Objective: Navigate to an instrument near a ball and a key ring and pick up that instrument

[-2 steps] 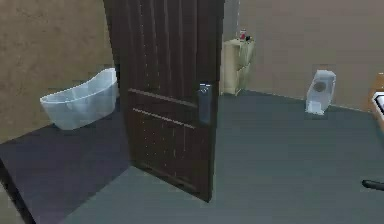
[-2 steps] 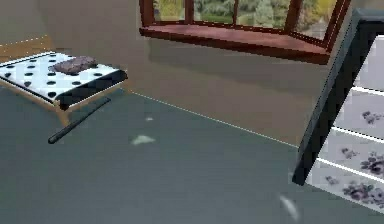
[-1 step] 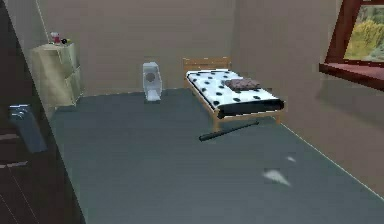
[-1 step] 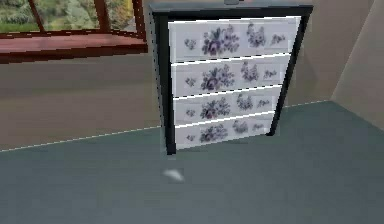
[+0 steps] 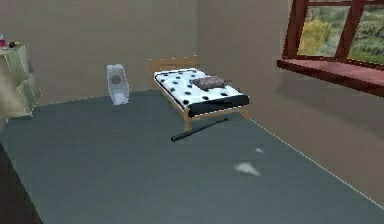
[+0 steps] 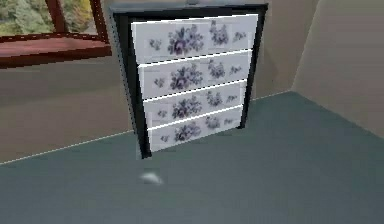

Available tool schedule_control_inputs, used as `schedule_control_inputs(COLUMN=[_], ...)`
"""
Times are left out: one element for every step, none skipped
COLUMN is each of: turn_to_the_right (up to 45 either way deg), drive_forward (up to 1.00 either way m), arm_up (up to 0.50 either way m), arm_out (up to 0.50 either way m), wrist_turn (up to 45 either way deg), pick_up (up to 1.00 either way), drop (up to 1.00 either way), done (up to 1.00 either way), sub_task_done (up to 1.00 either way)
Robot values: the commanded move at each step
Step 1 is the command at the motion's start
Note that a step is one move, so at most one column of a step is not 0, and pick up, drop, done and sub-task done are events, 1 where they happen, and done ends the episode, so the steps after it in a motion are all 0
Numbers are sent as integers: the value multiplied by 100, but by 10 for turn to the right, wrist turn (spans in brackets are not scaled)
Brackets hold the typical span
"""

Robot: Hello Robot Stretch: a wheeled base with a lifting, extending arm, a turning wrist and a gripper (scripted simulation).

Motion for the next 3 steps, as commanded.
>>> schedule_control_inputs(turn_to_the_right=[0, -300, 0], drive_forward=[65, 0, 100], arm_up=[0, 0, 0], arm_out=[0, 0, 0], wrist_turn=[0, 0, 0], pick_up=[0, 0, 0], drop=[0, 0, 0], done=[0, 0, 0], sub_task_done=[0, 0, 0])
